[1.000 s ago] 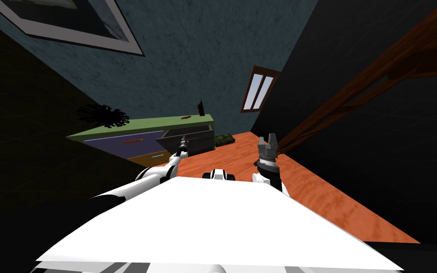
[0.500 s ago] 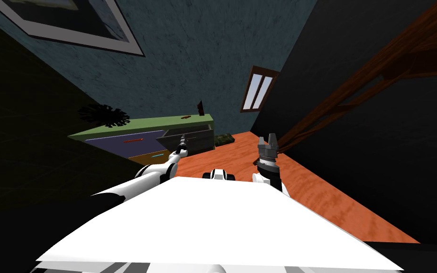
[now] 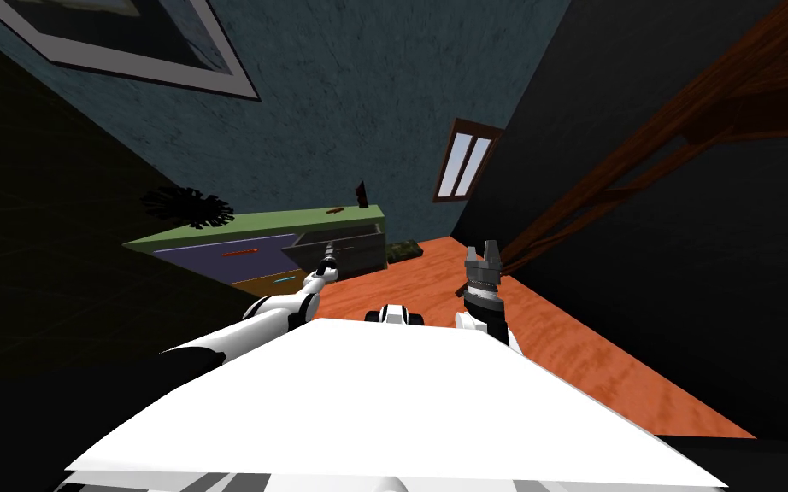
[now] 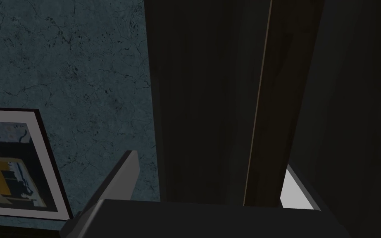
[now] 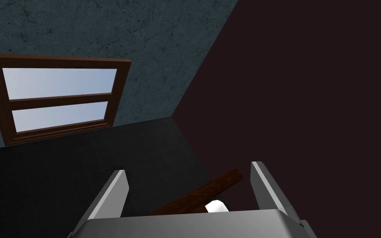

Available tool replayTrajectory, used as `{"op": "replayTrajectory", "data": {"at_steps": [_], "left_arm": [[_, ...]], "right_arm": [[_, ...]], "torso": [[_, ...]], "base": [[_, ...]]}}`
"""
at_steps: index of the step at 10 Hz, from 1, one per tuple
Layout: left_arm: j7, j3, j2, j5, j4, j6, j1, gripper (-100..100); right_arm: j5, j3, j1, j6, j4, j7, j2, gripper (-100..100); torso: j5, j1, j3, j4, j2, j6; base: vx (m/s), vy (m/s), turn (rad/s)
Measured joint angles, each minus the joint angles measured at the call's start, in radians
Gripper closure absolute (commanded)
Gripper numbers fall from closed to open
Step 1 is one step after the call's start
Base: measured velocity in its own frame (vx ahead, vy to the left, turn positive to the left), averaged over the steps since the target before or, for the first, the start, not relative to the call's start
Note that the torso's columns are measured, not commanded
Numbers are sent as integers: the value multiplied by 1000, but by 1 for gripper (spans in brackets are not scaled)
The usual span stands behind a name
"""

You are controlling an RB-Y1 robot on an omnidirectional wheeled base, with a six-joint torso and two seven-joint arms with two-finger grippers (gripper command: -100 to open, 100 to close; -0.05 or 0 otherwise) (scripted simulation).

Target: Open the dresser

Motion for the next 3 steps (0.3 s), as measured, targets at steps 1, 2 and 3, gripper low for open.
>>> {"op": "replayTrajectory", "data": {"at_steps": [1, 2, 3], "left_arm": [[0, 0, -1, 0, 1, 1, 1, 0], [0, 0, -1, 0, 1, 1, 1, 0], [0, 0, -1, 0, 2, 2, 2, 0]], "right_arm": [[0, 0, 0, 0, 0, 0, 0, 0], [0, 0, 0, 0, 0, 0, 0, 0], [0, 0, 0, 0, 0, 0, 0, 0]], "torso": [[0, 0, 0, -1, 0, 0], [1, 1, 0, -1, -1, 0], [1, 1, -1, -1, -1, 0]], "base": [[0, 0, 0], [0, 0, 0], [0, 0, 0]]}}
